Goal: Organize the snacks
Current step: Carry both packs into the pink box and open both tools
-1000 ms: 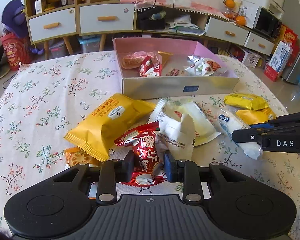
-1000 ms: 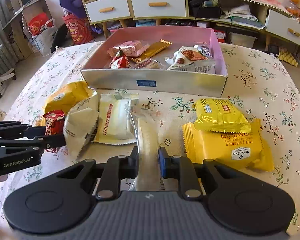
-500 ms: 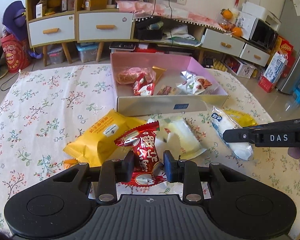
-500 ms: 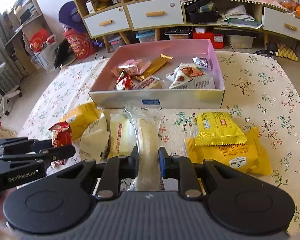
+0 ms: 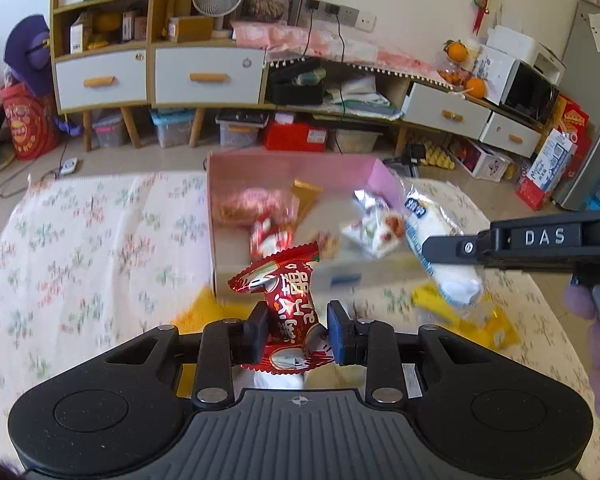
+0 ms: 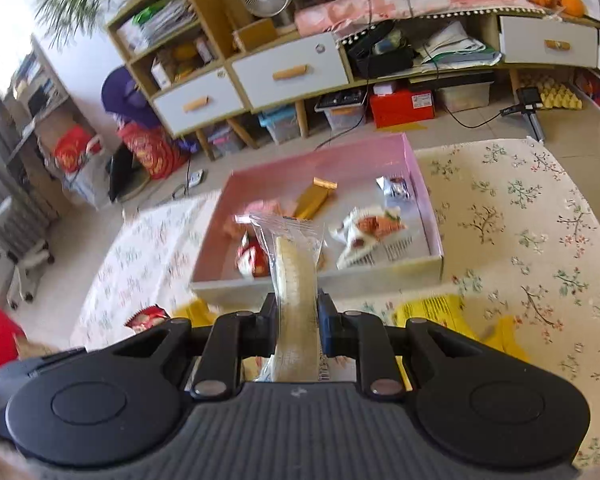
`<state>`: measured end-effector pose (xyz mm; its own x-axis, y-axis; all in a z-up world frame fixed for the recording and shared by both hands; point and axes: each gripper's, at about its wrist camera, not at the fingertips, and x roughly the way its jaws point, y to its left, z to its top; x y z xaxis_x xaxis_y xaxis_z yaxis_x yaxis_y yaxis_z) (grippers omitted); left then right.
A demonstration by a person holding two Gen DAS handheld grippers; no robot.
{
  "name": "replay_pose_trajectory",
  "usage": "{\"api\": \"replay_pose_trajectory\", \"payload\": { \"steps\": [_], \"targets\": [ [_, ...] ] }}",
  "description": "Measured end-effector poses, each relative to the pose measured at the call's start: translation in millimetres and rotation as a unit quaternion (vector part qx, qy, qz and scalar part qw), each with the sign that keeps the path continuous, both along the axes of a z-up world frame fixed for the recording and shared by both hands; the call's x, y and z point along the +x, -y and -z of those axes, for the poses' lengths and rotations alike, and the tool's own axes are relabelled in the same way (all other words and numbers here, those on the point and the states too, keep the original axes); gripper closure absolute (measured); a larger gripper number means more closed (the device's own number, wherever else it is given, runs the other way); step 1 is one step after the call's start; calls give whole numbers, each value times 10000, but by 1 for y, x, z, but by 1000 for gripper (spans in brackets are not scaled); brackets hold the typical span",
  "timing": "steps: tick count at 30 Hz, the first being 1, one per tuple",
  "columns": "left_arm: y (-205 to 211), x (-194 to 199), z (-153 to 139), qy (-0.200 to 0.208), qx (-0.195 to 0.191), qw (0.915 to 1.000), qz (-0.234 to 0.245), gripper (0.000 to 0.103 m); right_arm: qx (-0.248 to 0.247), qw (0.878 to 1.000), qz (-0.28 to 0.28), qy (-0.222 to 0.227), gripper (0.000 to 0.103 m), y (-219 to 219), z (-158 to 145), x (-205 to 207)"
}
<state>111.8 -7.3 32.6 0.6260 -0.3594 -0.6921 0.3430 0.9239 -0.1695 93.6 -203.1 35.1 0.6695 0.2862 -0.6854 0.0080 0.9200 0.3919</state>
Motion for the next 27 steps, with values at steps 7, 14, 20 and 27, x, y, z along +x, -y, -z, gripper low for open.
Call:
{"api": "replay_pose_trajectory", "payload": {
  "steps": [7,14,20,27],
  "targets": [
    [10,50,11,40,271,9996,-55,75,240,9992,257,170,85,3,6,25],
    [17,89,28,-79,462,9988,-159,75,263,9987,379,213,85,4,17,49],
    [26,111,44,-372,687,9969,-64,75,90,9991,379,148,85,3,31,64],
    [29,127,55,-387,548,9975,-202,74,-60,9994,331,112,85,-3,38,70]
  ]
}}
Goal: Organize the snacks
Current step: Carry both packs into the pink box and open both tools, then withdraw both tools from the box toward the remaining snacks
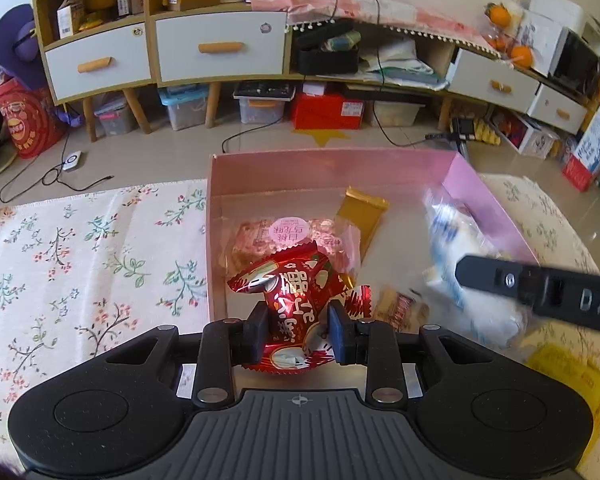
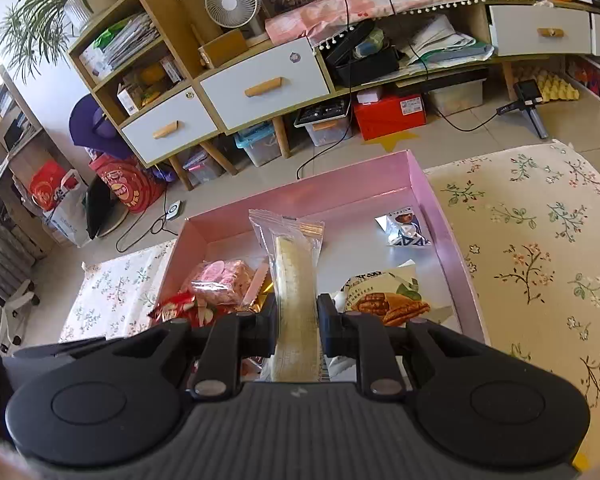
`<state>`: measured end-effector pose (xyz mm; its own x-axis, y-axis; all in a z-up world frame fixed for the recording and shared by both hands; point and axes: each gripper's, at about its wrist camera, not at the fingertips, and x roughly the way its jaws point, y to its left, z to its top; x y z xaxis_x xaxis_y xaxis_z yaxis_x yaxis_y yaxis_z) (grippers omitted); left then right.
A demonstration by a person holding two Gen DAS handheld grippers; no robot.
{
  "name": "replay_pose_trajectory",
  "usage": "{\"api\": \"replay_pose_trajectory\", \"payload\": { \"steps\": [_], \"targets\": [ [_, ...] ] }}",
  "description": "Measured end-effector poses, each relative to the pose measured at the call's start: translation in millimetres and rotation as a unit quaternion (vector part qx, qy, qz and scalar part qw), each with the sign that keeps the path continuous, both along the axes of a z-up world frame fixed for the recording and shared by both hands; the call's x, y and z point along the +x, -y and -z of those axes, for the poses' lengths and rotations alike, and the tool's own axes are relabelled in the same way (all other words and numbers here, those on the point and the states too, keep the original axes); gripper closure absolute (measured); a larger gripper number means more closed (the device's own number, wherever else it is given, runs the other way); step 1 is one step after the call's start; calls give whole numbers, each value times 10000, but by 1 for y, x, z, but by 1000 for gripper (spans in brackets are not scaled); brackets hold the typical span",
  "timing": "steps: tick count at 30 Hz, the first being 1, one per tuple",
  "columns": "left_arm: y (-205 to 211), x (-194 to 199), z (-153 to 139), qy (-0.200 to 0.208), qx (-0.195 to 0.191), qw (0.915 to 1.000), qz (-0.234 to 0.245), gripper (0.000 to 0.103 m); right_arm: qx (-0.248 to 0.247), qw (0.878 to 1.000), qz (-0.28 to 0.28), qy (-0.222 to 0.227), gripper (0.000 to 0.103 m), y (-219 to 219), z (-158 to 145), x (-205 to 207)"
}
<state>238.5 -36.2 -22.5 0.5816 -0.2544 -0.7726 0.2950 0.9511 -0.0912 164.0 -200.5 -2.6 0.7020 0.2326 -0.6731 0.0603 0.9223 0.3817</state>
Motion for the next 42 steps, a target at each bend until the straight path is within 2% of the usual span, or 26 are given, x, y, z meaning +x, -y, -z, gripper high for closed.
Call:
{"api": "replay_pose_trajectory", "payload": {
  "steps": [9,10,12,14,18,20,26,28,37,42],
  "targets": [
    [1,11,1,257,-57,9996,-57,71,-139,9998,-68,127,86,-4,-1,5],
    [0,10,1,266,-89,9996,-55,69,-179,9997,-76,122,82,-4,-1,5],
    [-2,8,0,258,-178,9995,-36,50,-214,9997,-53,121,78,-4,-2,5],
    [-5,3,-1,281,-259,9993,11,42,-178,9997,-61,129,71,-2,-5,4],
    [-8,-8,-8,360,-298,9989,102,34,-125,9997,-19,209,65,0,-13,-5],
    [-10,-14,-13,397,-296,9987,121,32,-140,9996,2,254,56,1,-17,-9],
    [-17,-41,-26,493,-289,9983,141,25,-285,9991,5,307,40,2,-29,-26],
    [-20,-50,-29,497,-258,9983,160,24,-318,9991,17,279,30,2,-33,-34],
    [-38,-91,-37,443,-146,9989,7,16,-504,9982,-41,319,16,4,-44,-67],
    [-47,-115,-38,403,-117,9991,-74,12,-643,9974,-78,326,11,2,-45,-85]
  ]
}}
